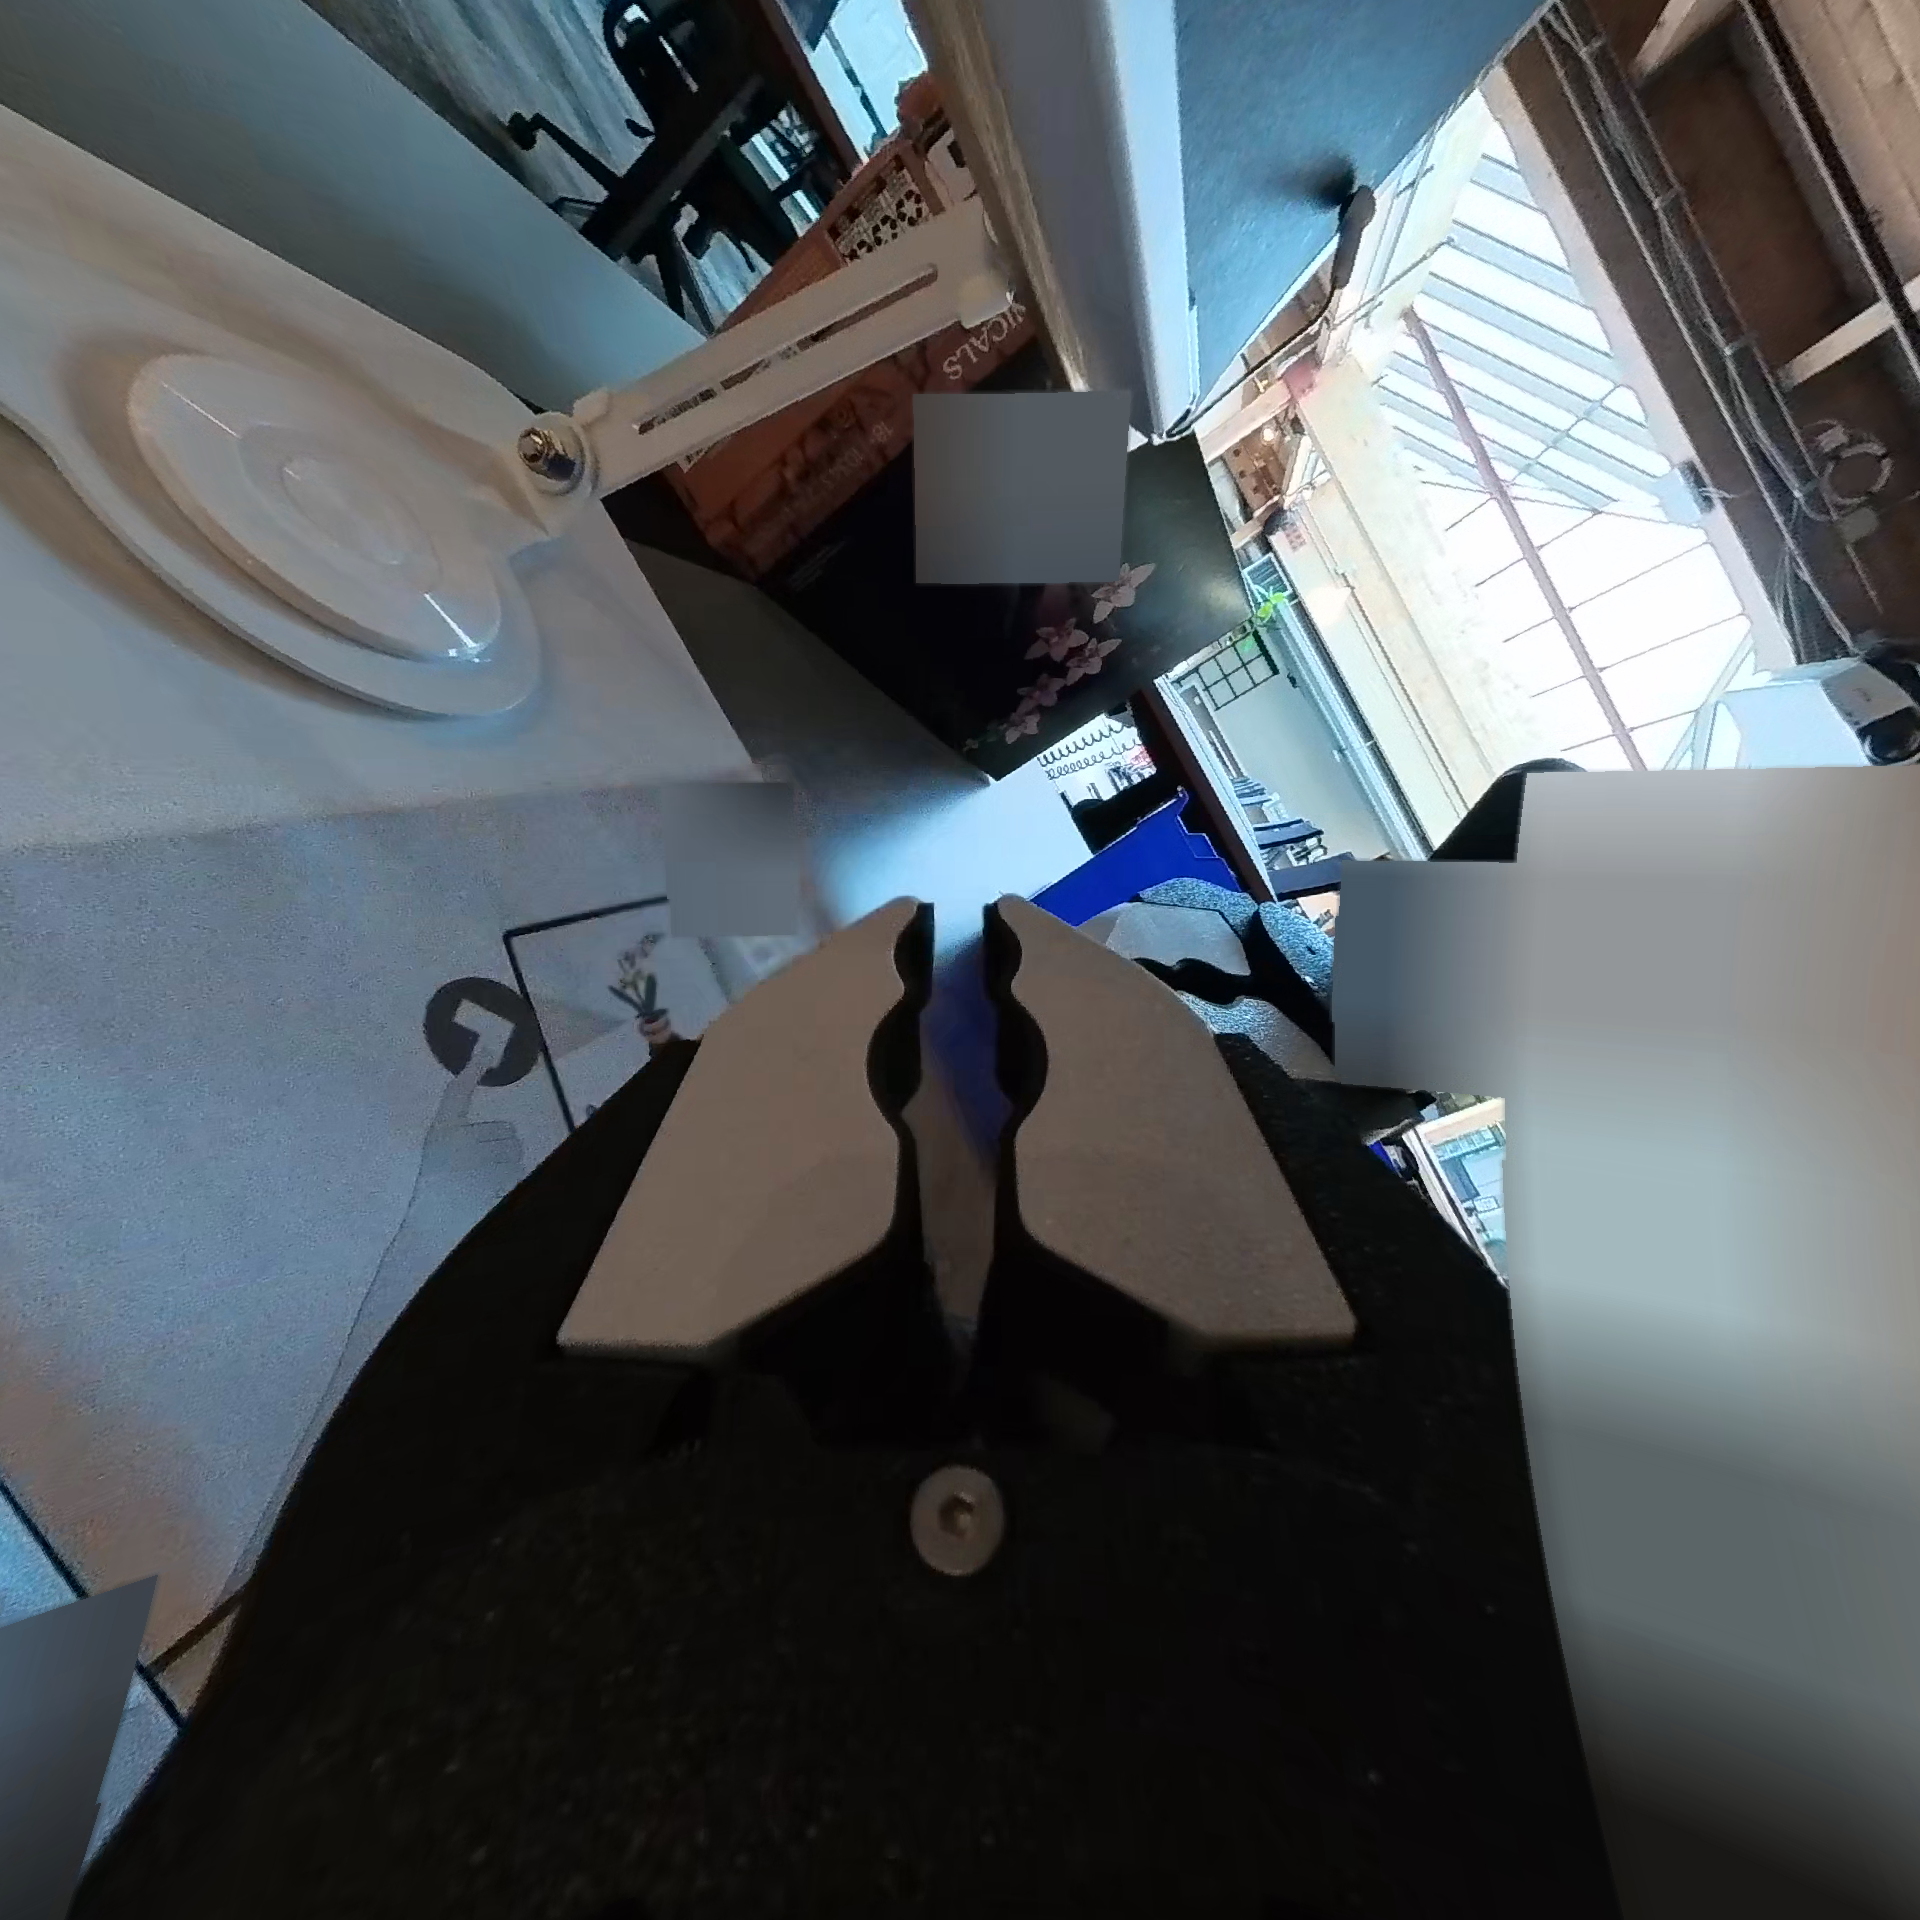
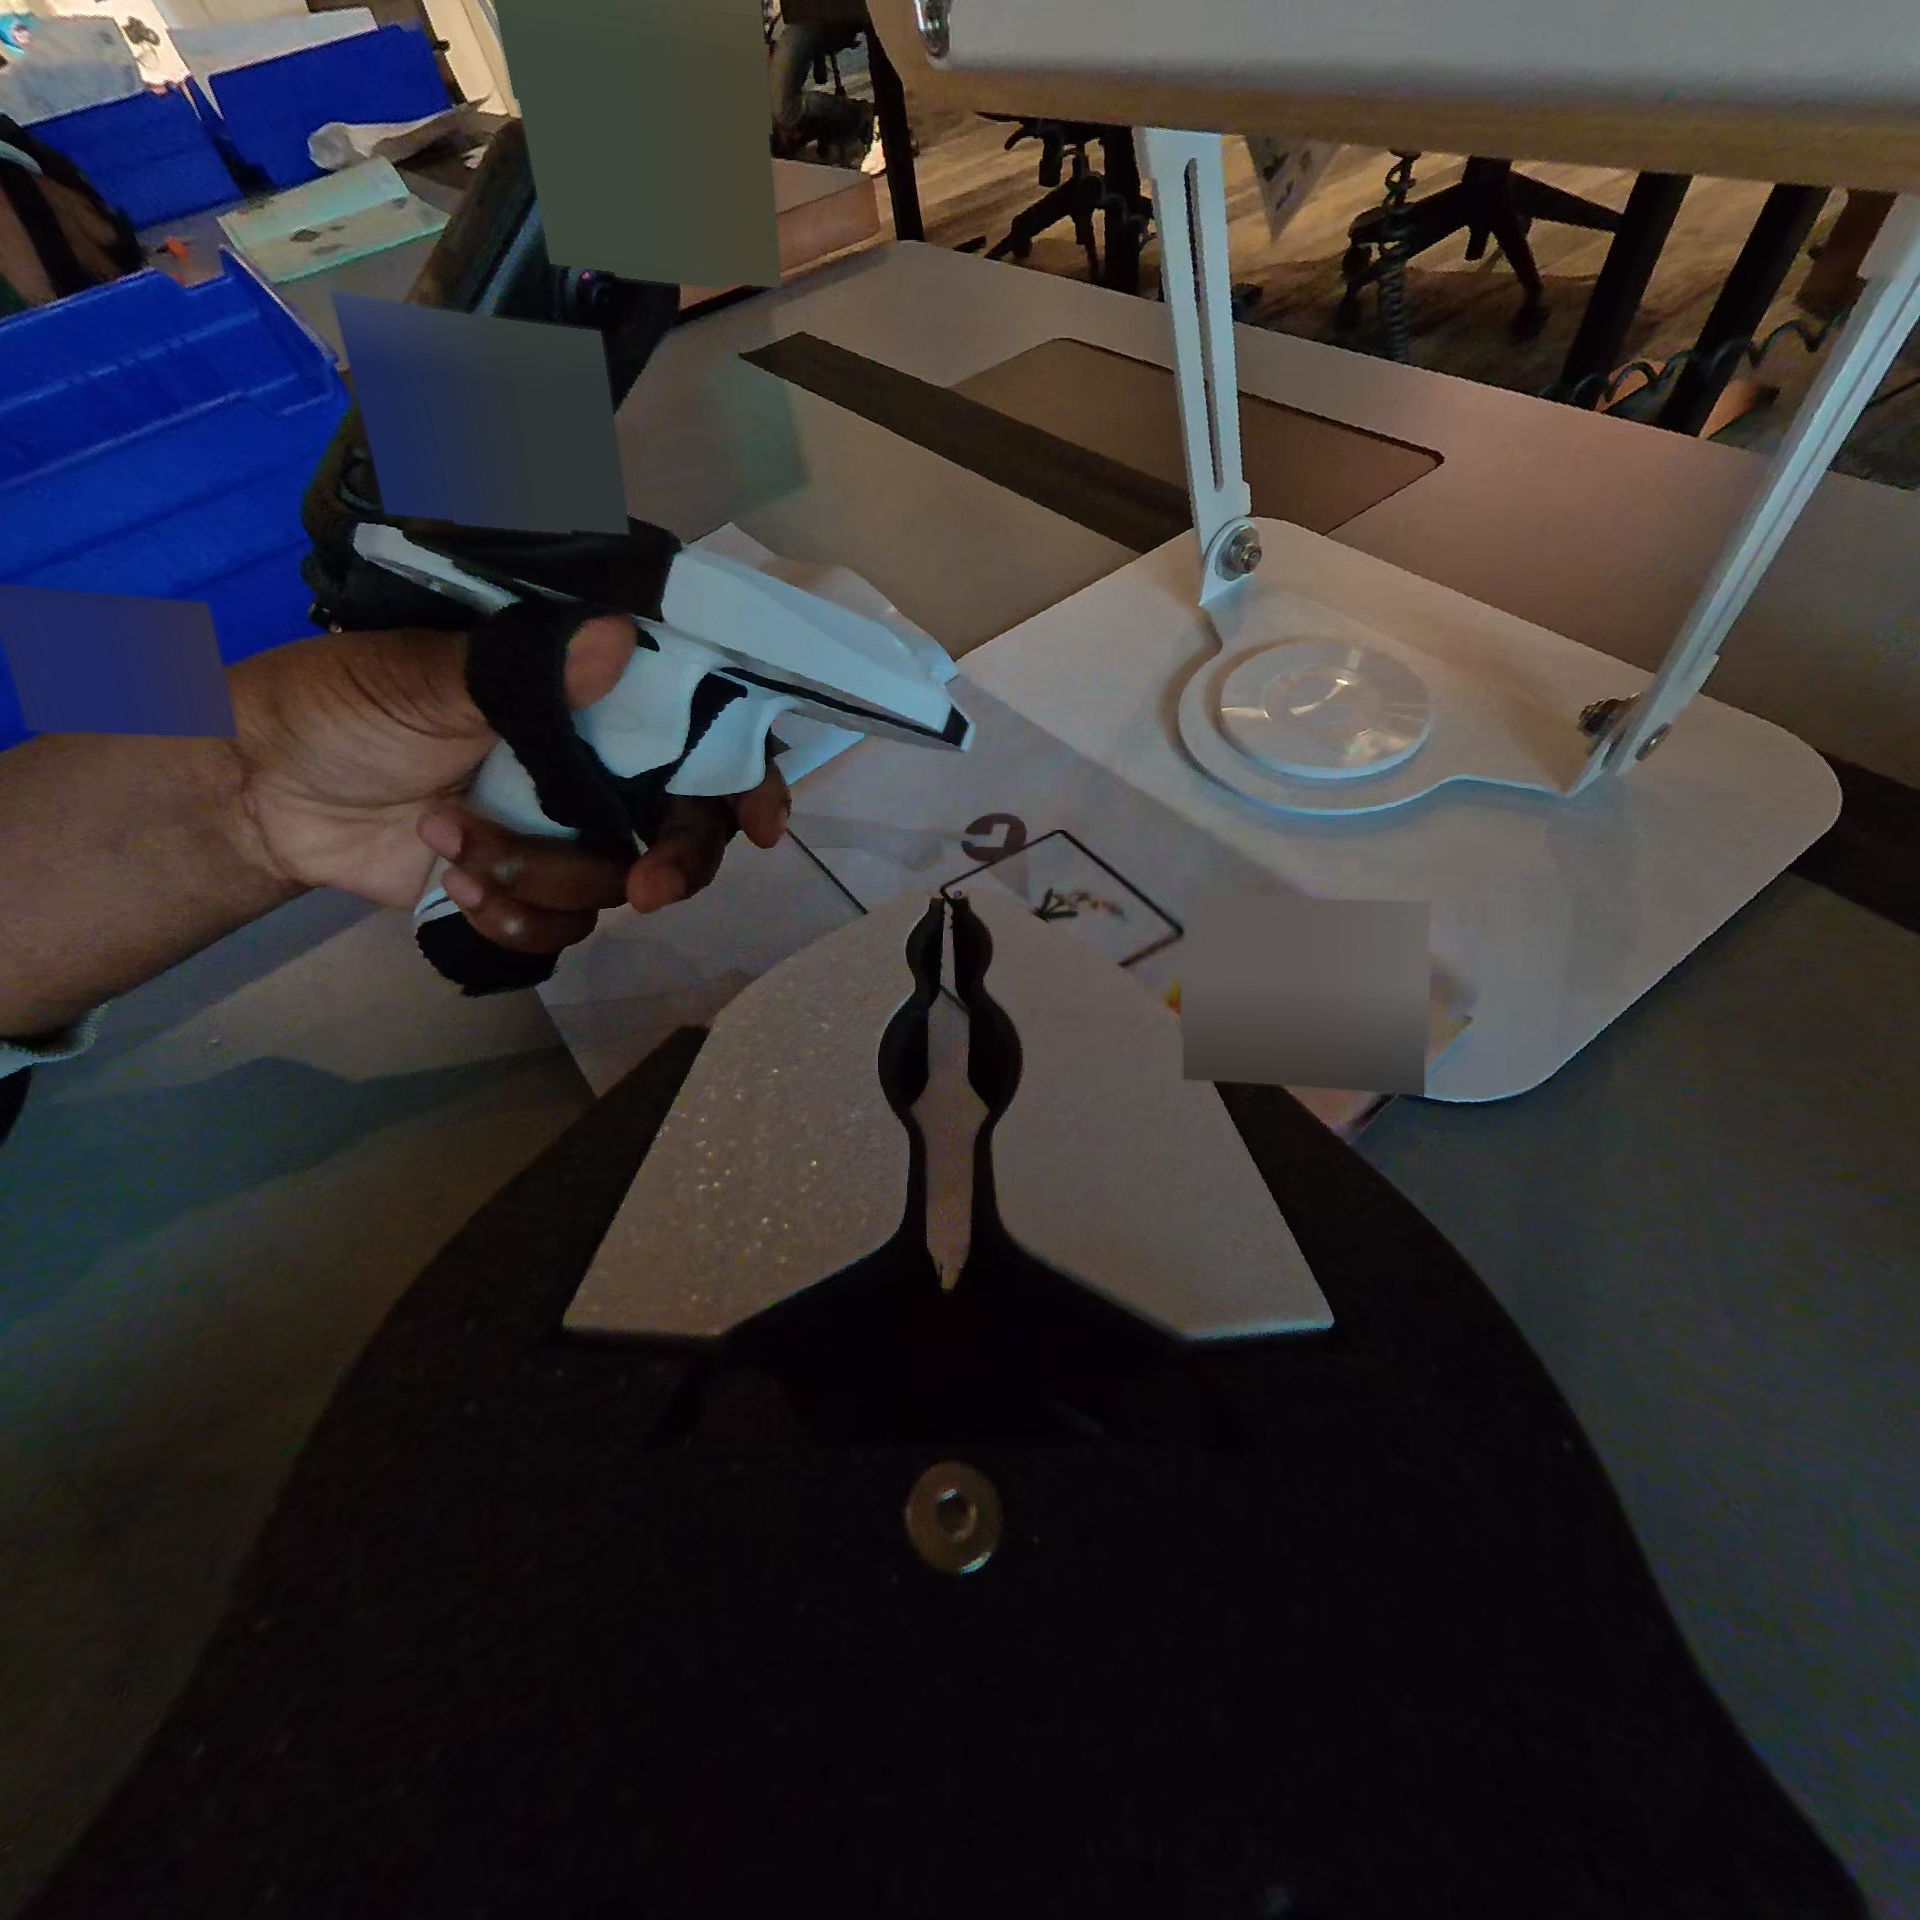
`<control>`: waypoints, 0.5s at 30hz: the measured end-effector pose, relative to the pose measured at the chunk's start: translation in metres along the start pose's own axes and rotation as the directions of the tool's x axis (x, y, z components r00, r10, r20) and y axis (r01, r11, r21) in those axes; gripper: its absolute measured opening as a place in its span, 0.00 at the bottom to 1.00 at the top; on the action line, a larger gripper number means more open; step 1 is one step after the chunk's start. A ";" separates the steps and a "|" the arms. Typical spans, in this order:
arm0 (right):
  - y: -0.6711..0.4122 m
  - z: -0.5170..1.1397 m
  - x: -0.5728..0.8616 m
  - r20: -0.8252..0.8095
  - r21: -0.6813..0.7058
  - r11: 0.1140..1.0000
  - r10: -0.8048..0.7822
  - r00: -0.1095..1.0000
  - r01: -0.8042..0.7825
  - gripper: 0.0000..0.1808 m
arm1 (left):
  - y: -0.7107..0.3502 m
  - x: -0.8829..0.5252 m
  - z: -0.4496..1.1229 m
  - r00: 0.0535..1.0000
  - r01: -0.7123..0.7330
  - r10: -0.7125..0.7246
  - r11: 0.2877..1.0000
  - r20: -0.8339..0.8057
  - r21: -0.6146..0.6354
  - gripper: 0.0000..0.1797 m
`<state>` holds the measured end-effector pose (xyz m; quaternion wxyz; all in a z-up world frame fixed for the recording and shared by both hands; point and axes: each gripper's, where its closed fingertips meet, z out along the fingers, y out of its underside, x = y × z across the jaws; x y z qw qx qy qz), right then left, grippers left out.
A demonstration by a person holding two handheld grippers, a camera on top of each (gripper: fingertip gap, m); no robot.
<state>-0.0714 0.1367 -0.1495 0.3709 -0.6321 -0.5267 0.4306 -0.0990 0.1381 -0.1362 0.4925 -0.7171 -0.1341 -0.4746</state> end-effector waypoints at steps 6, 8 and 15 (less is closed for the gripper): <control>0.005 0.000 0.012 -0.089 -0.034 0.999 0.003 0.996 -0.006 0.01 | 0.002 -0.002 0.000 0.999 -0.032 0.033 0.999 0.022 -0.016 0.06; 0.012 -0.005 0.035 -0.227 -0.071 0.997 -0.004 0.974 -0.012 0.06 | 0.005 -0.006 0.001 0.995 -0.064 0.067 0.997 0.071 -0.051 0.10; 0.050 0.003 0.056 -0.319 -0.235 0.960 0.071 0.945 -0.152 0.40 | 0.026 -0.049 -0.009 0.748 -0.372 0.524 0.839 0.408 -0.397 0.06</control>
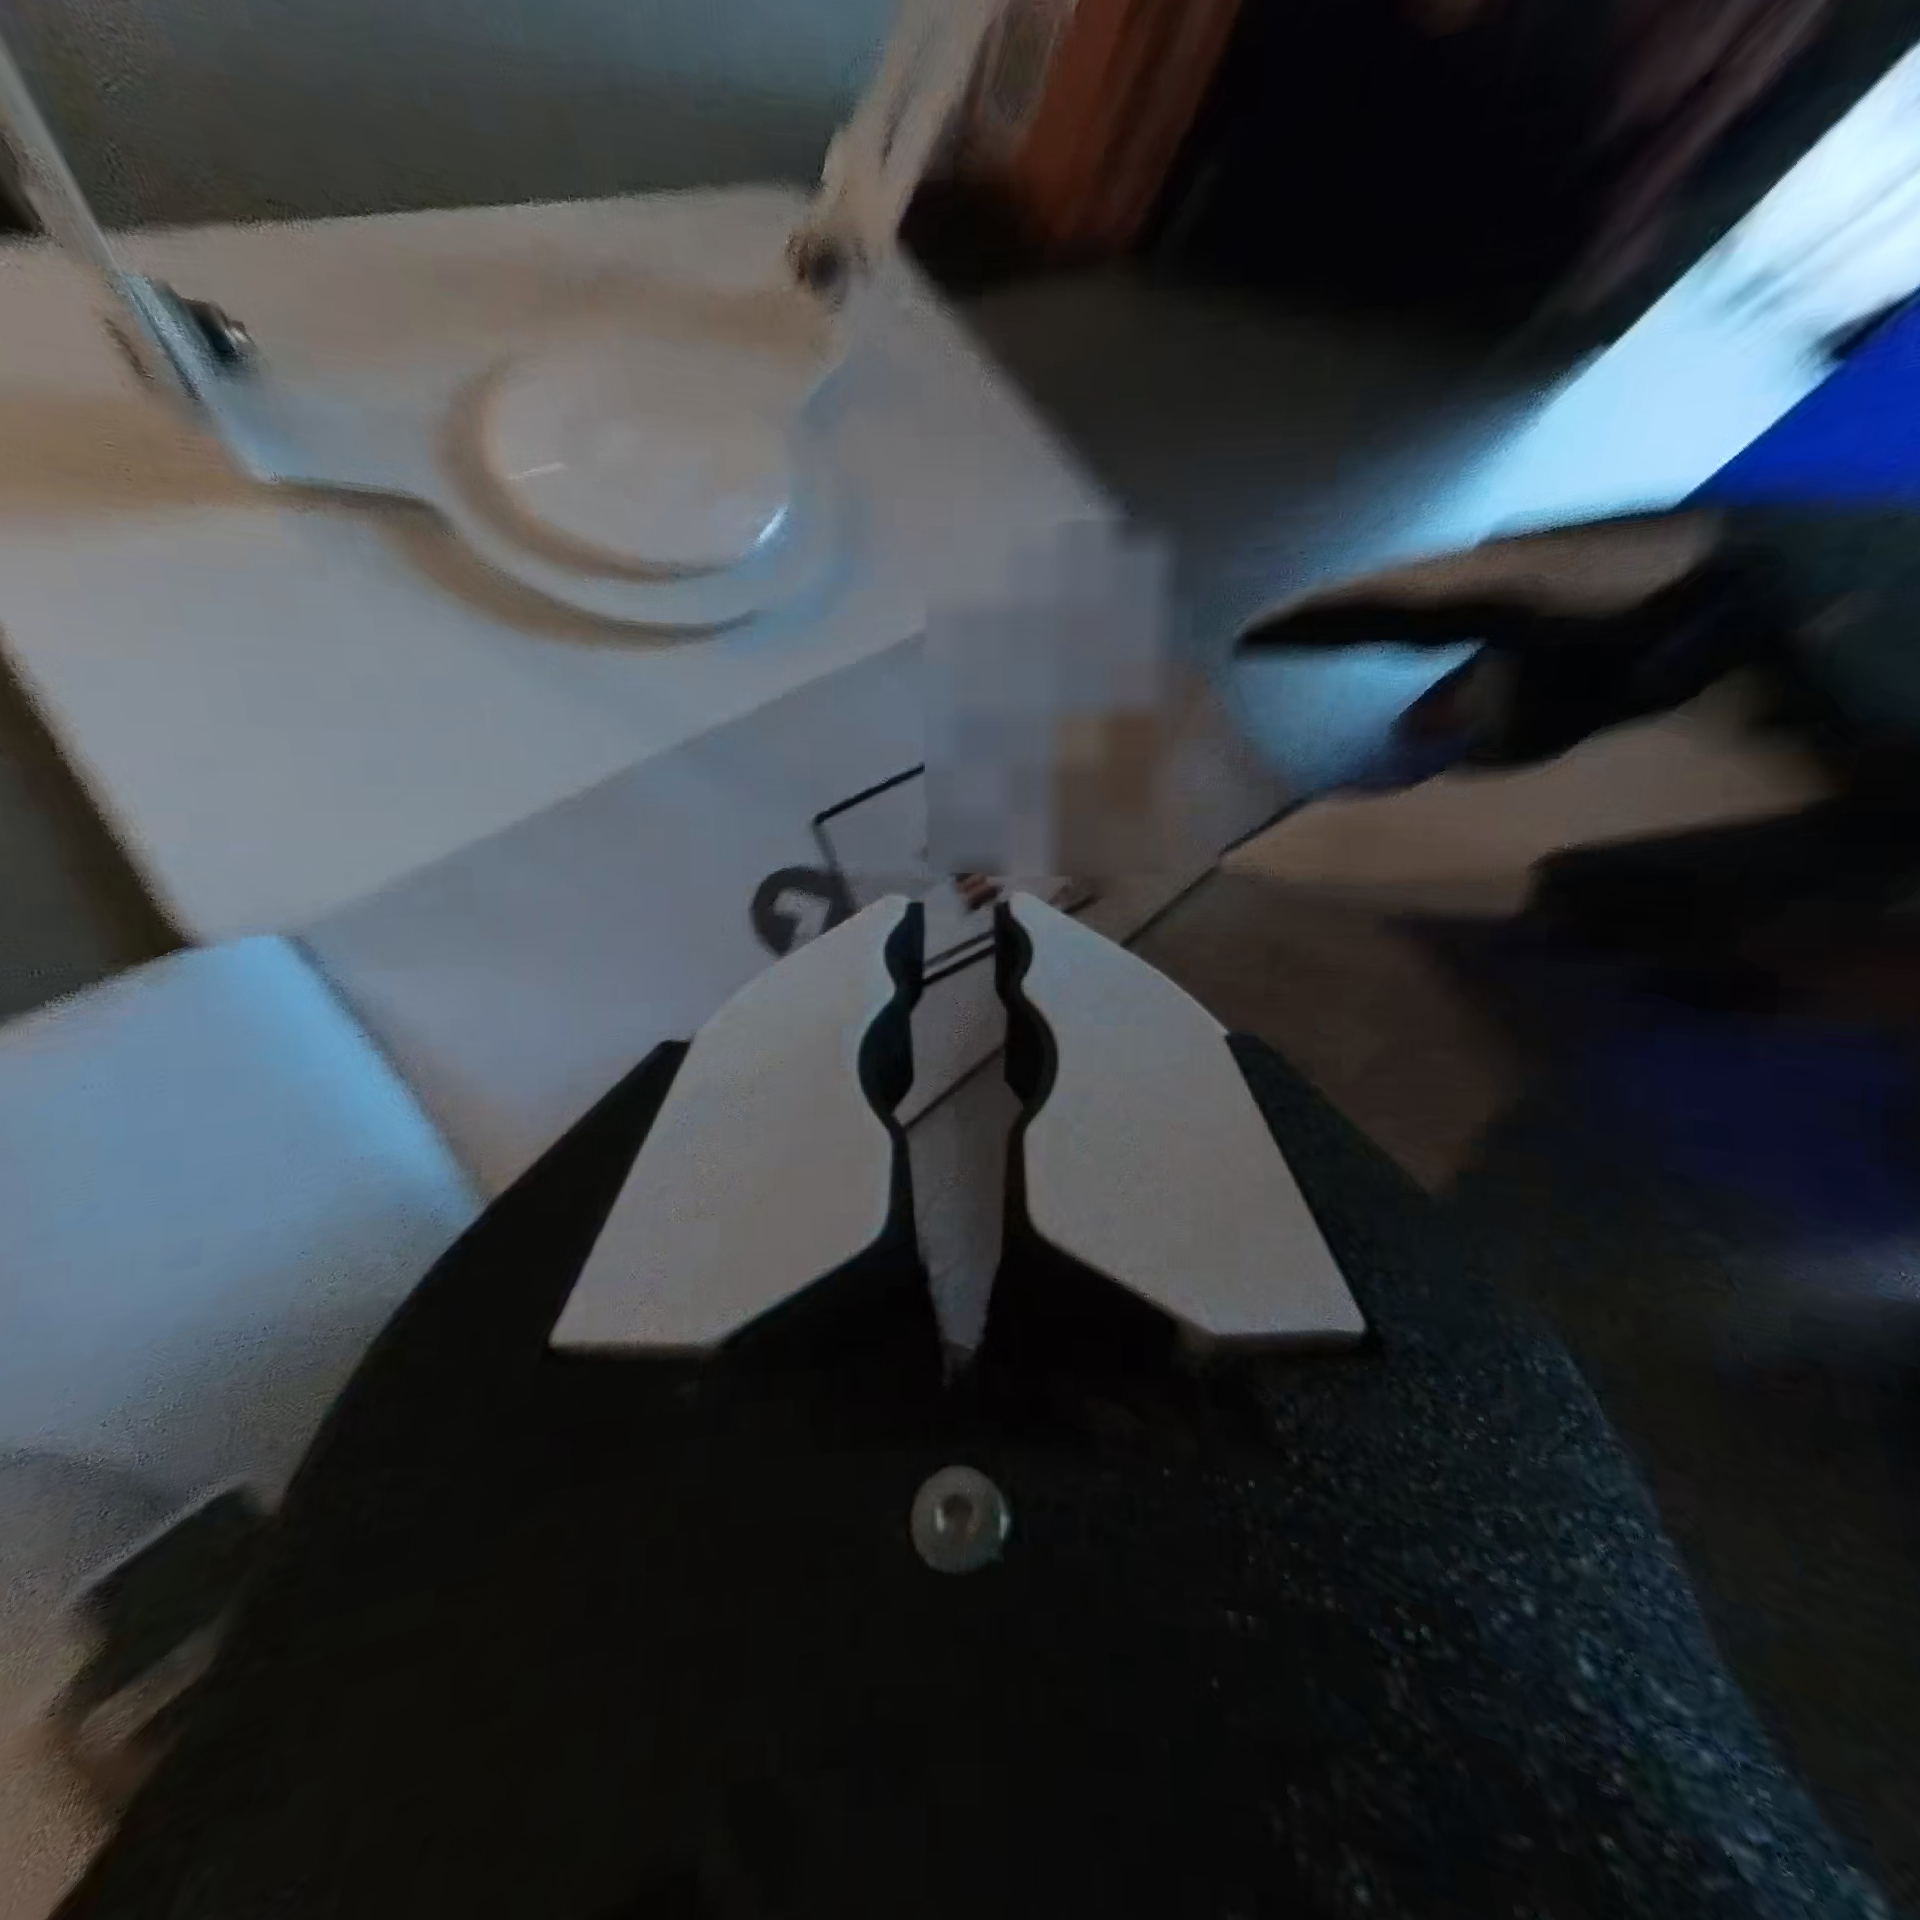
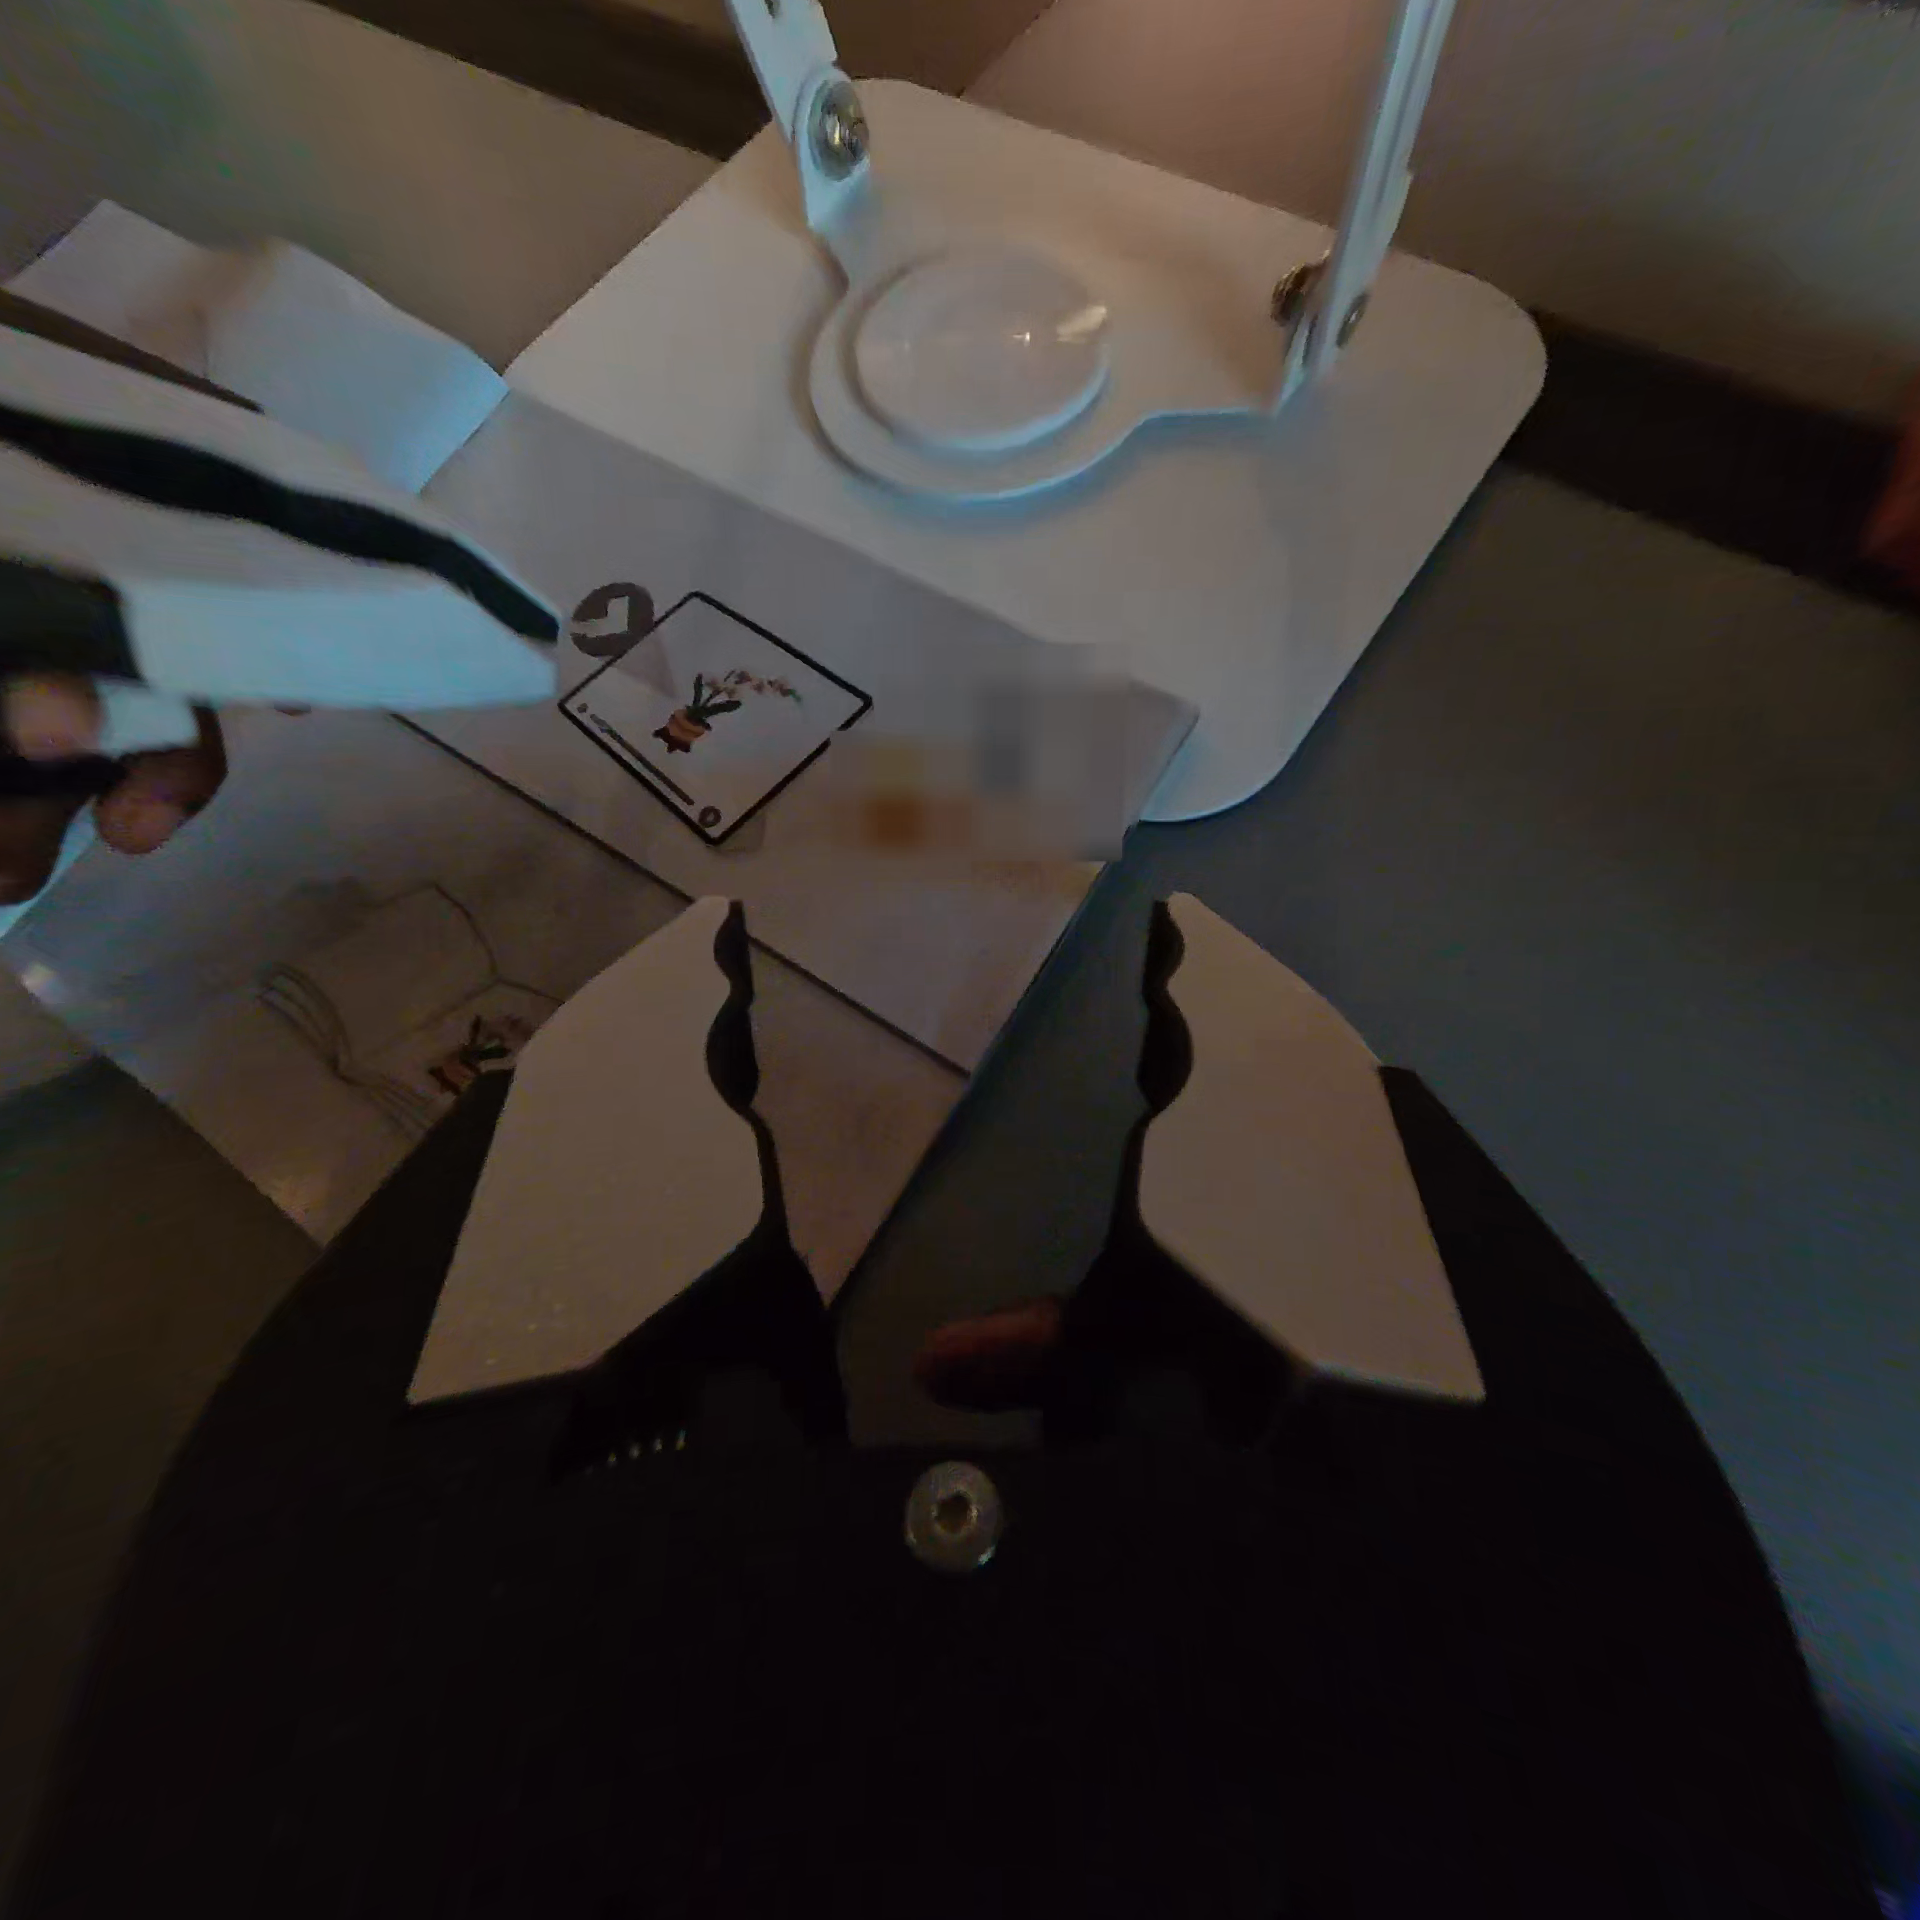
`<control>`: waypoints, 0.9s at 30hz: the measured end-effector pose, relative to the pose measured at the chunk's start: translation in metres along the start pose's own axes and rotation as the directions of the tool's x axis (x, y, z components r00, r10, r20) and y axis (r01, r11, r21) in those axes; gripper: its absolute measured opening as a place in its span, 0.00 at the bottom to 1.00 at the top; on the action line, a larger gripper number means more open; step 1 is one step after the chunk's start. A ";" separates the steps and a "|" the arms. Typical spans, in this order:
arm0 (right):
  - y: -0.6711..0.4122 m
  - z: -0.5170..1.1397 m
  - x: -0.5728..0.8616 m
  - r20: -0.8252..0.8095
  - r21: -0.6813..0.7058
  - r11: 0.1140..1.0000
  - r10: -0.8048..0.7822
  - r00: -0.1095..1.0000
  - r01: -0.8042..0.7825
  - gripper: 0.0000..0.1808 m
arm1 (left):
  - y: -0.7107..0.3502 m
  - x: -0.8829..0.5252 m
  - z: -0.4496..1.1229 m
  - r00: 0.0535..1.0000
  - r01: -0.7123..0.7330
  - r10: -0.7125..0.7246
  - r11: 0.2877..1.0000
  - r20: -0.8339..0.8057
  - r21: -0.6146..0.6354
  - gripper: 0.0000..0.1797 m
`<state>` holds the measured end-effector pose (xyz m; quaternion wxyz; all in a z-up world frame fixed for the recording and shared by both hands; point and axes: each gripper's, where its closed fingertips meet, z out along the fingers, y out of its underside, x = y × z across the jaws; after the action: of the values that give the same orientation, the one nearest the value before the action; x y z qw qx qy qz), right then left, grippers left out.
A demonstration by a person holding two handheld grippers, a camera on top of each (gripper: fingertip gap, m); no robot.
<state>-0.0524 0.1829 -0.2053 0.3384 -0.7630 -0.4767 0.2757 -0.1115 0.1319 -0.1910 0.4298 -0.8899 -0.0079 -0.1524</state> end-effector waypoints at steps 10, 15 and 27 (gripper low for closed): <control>-0.015 0.017 0.000 0.084 0.000 0.992 -0.123 0.989 0.123 0.35 | 0.019 -0.003 0.007 0.990 -0.112 0.121 0.987 0.076 -0.114 0.04; -0.006 0.023 -0.013 0.073 -0.065 0.967 -0.243 0.967 0.248 0.53 | 0.007 -0.005 -0.012 0.984 -0.139 0.150 0.983 0.091 -0.117 0.05; -0.001 0.022 -0.018 0.078 -0.136 0.960 -0.236 0.969 0.244 0.42 | 0.040 -0.021 -0.025 0.984 -0.132 0.163 0.936 0.069 -0.326 0.03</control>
<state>-0.0768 0.1722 -0.2160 0.2983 -0.7133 -0.5947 0.2204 -0.1321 0.0898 -0.2121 0.2892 -0.9521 0.0634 -0.0767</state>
